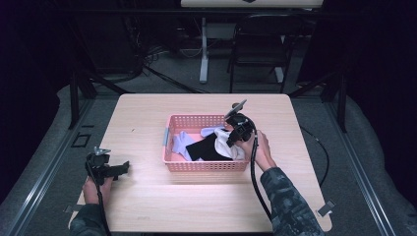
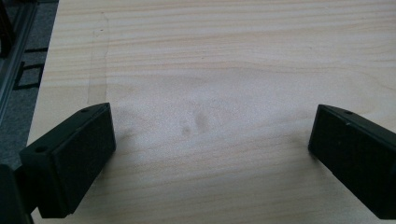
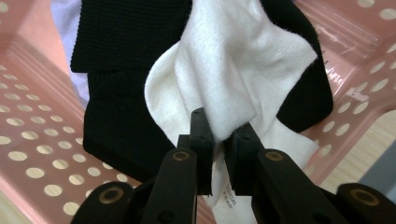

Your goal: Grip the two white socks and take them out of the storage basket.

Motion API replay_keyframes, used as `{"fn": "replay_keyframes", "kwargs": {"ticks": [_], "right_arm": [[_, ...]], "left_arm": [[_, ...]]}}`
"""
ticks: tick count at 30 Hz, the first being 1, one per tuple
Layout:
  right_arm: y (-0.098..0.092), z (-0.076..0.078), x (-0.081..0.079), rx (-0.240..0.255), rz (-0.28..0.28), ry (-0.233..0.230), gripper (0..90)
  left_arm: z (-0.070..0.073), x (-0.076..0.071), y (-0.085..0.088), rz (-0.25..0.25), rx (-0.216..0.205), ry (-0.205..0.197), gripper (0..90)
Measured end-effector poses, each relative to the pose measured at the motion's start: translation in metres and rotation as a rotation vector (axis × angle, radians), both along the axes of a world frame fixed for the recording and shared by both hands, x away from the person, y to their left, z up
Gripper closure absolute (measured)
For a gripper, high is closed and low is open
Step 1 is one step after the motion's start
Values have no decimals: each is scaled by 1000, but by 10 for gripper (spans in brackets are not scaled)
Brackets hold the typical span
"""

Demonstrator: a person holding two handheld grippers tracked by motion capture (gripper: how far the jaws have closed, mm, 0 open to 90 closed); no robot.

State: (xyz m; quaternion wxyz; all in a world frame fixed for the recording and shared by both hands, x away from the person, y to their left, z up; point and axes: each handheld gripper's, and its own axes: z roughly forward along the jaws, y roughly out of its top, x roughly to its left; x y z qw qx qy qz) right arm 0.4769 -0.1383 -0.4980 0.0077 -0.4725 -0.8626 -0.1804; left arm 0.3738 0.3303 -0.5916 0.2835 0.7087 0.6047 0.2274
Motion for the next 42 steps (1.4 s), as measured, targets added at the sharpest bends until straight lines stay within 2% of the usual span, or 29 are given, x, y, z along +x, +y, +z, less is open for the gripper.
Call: {"fn": "replay_keyframes", "kwargs": {"ticks": [1, 3, 8, 9, 10, 17, 19, 20, 21, 26, 34, 36, 38, 42], "right_arm": [[-1, 2, 1, -12, 15, 5, 829], [-2, 4, 0, 3, 2, -3, 829], [-3, 16, -2, 8, 10, -24, 830], [-3, 19, -3, 6, 17, -31, 830], [-3, 21, -4, 23, 2, -54, 831], [-5, 42, -9, 26, 22, -82, 832], [-6, 47, -10, 26, 21, -91, 832], [-5, 48, -12, 42, 0, -106, 832], [-6, 52, -12, 21, 28, -98, 833], [-7, 65, -16, 21, 34, -122, 835], [-12, 81, -20, 22, 34, -142, 836], [-14, 84, -22, 41, 28, -152, 836], [-18, 89, -23, 27, 30, -156, 837], [-26, 97, -27, 32, 15, -166, 836]], "left_arm": [[0, 0, 0, 0, 0, 0, 5], [0, 0, 0, 0, 0, 0, 5], [0, 0, 0, 0, 0, 0, 5], [0, 0, 0, 0, 0, 0, 5], [0, 0, 0, 0, 0, 0, 5], [0, 0, 0, 0, 0, 0, 5], [0, 0, 0, 0, 0, 0, 5], [0, 0, 0, 0, 0, 0, 5], [0, 0, 0, 0, 0, 0, 5], [0, 0, 0, 0, 0, 0, 5], [0, 0, 0, 0, 0, 0, 5], [0, 0, 0, 0, 0, 0, 5], [0, 0, 0, 0, 0, 0, 5], [0, 0, 0, 0, 0, 0, 5]]}}
